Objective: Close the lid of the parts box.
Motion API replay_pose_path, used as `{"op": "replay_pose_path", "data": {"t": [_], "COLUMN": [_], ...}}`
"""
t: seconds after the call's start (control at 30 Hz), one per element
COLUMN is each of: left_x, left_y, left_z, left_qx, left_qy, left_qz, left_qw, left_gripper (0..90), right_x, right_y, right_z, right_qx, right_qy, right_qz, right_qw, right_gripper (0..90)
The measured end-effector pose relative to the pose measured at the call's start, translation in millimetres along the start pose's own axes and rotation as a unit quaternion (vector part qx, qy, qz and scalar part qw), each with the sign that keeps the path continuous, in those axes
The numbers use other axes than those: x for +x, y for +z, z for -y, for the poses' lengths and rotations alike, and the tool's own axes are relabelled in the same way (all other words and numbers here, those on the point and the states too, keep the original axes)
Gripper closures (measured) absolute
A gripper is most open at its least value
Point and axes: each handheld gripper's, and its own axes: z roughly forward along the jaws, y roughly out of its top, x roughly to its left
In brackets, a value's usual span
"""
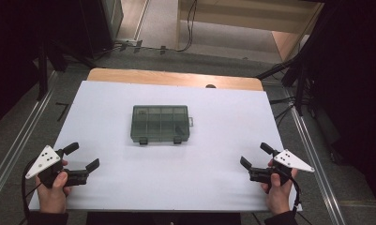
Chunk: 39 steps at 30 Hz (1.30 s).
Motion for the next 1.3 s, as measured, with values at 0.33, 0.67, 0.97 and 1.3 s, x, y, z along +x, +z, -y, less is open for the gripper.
{"op": "replay_pose_path", "data": {"t": [0.33, 0.67, 0.97, 1.3], "left_x": [12.1, 25.8, 27.1, 27.2], "left_y": [-14.3, -24.4, -22.9, -22.0], "left_z": [4.5, 9.0, 10.9, 11.5], "left_qx": [-0.008, -0.012, -0.011, -0.010], "left_qy": [-0.013, -0.027, -0.029, -0.030], "left_qz": [-0.018, -0.031, -0.030, -0.028], "left_qw": [0.9997, 0.9991, 0.9991, 0.9991], "left_gripper": [0.0, 0.0, 0.0, 0.0], "right_x": [-21.6, -37.5, -46.6, -47.3], "right_y": [-25.9, -38.9, -39.1, -37.2], "right_z": [9.2, 14.8, 18.8, 19.7], "right_qx": [-0.003, -0.002, -0.002, 0.000], "right_qy": [0.015, 0.020, 0.028, 0.029], "right_qz": [0.026, 0.050, 0.062, 0.058], "right_qw": [0.9995, 0.9985, 0.9977, 0.9979], "right_gripper": [0.0, 0.0, 0.0, 0.0]}}
